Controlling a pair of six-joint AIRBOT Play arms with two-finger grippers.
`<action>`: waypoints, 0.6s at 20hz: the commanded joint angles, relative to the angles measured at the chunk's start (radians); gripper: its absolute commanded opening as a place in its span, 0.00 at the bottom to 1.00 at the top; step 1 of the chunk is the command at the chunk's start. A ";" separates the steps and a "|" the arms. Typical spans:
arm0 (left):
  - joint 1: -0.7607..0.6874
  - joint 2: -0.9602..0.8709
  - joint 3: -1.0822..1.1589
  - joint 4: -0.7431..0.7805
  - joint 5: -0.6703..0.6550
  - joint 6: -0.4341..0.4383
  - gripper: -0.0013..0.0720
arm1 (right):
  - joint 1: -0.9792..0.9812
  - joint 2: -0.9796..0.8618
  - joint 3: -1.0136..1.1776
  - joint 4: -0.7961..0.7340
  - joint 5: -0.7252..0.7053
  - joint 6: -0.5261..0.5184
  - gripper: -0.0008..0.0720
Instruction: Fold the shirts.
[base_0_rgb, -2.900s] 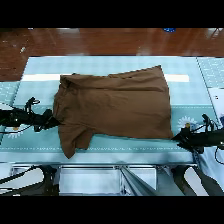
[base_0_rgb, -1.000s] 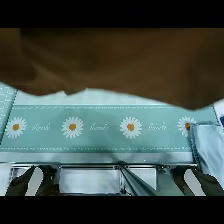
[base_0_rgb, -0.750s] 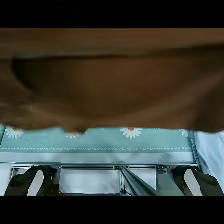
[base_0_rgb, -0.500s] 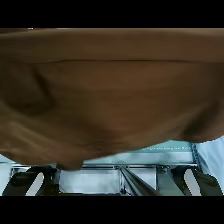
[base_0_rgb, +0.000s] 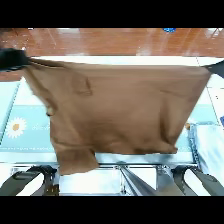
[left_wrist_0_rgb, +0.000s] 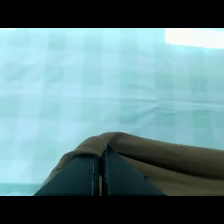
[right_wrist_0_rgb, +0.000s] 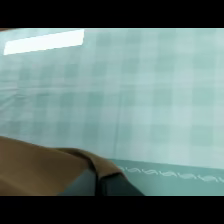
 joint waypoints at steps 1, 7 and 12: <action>0.015 -0.291 0.052 -0.070 0.131 -0.016 0.04 | 0.039 -0.272 -0.014 0.072 -0.183 -0.076 0.04; 0.084 -0.626 0.298 -0.244 0.131 -0.015 0.04 | 0.045 -0.691 0.233 0.093 -0.232 -0.043 0.04; 0.083 -0.721 0.334 -0.245 0.115 -0.012 0.04 | 0.055 -0.847 0.357 0.154 -0.236 -0.019 0.04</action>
